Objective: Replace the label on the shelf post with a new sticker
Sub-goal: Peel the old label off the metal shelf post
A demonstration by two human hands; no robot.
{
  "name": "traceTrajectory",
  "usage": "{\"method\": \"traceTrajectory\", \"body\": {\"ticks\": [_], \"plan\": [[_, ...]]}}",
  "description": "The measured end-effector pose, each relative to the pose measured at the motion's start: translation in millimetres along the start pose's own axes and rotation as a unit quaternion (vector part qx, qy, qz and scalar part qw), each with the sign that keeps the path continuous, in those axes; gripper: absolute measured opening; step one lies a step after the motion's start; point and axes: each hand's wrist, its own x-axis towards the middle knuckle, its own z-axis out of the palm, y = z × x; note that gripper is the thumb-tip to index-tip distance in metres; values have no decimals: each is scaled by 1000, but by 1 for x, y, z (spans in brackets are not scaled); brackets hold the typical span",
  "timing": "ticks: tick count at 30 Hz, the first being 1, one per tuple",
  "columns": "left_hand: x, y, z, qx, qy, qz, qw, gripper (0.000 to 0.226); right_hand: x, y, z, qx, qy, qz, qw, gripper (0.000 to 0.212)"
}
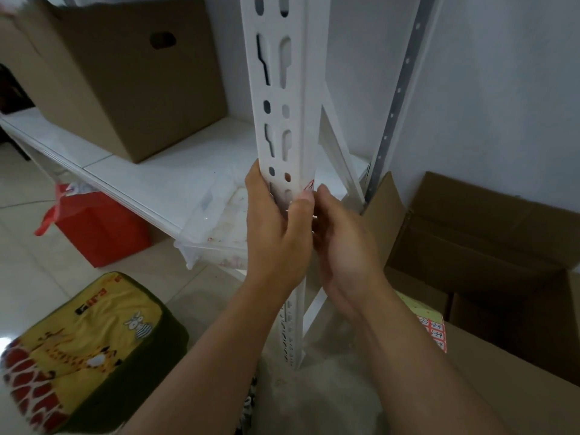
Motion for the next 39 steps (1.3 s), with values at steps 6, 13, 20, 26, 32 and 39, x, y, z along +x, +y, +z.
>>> {"method": "traceTrajectory", "body": {"ticks": [6, 13, 20, 26, 32, 39], "plan": [[0, 0, 8, -12, 32, -9, 999, 48, 1, -1, -3, -53, -10, -21, 998, 34], [0, -4, 11, 13, 50, 2, 999, 48, 1, -2, -6, -181, 7, -84, 980, 33], [-1, 0, 10, 23, 41, 11, 999, 53, 1, -4, -15, -242, -20, -120, 963, 25], [-1, -2, 8, 31, 32, -4, 999, 60, -4, -6, -20, -252, -32, -121, 960, 23], [-2, -1, 6, 37, 31, -21, 999, 53, -5, -7, -20, -249, -33, -137, 958, 23], [0, 7, 4, 58, 25, -7, 998, 49, -4, -5, -19, -260, -20, -149, 954, 23]]}}
